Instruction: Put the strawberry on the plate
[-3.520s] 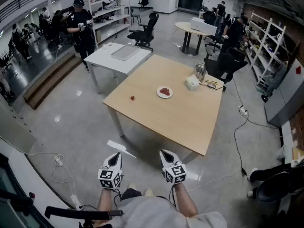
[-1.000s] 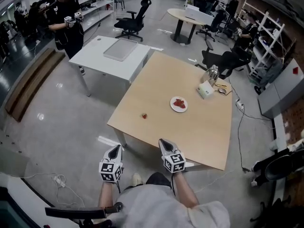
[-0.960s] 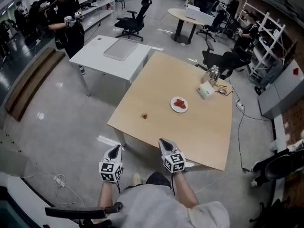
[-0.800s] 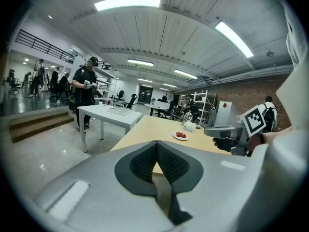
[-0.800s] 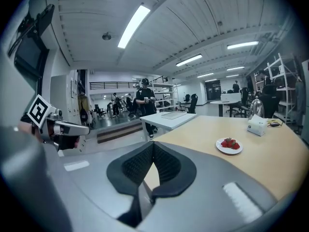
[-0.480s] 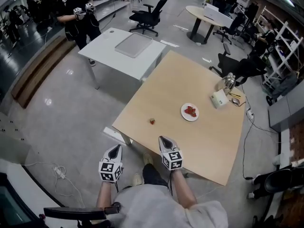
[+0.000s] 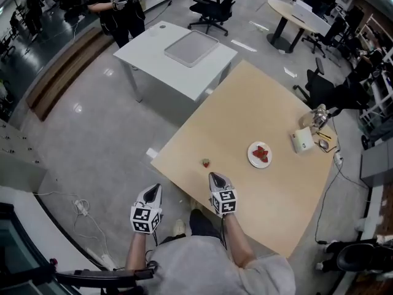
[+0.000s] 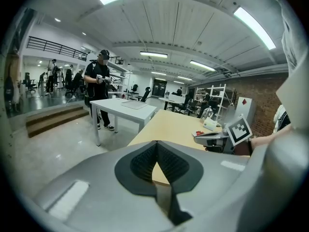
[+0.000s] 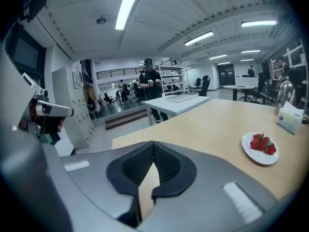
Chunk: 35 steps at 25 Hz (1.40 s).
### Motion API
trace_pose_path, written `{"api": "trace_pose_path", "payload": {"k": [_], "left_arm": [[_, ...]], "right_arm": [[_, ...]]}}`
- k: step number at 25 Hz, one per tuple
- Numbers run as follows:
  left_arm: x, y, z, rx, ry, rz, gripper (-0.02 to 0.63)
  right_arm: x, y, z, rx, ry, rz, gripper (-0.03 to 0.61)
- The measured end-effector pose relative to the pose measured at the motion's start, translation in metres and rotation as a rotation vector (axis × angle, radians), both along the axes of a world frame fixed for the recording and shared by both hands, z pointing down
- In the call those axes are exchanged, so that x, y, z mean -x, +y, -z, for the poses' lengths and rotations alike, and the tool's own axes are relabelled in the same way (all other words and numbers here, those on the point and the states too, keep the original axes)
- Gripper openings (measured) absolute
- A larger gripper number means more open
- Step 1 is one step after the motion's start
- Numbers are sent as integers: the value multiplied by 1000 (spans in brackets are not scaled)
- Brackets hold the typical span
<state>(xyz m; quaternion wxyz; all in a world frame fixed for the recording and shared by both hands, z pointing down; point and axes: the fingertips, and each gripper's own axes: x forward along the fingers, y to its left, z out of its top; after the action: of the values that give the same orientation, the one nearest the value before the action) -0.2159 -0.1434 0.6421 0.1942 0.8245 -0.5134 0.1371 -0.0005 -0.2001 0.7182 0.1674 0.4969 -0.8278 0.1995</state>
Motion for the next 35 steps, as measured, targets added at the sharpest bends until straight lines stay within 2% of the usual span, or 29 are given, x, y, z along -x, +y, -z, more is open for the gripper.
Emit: {"api": "trace_pose_path", "payload": {"k": [11, 13, 20, 23, 30, 35], "left_arm": [[15, -4, -9, 60, -31, 81, 18], [19, -4, -9, 68, -29, 99, 18], [27, -7, -13, 85, -29, 145, 18], [29, -7, -14, 91, -37, 155, 18], [36, -10, -18, 106, -32, 180, 18], [38, -13, -19, 108, -29, 177, 18]], "right_arm": [[1, -43, -56, 105, 87, 70, 11], [2, -49, -62, 123, 80, 74, 64], [11, -62, -83, 187, 89, 96, 185], [13, -67, -90, 205, 107, 99, 215], [14, -70, -105, 245, 140, 105, 216], [11, -71, -105, 245, 157, 96, 173]]}}
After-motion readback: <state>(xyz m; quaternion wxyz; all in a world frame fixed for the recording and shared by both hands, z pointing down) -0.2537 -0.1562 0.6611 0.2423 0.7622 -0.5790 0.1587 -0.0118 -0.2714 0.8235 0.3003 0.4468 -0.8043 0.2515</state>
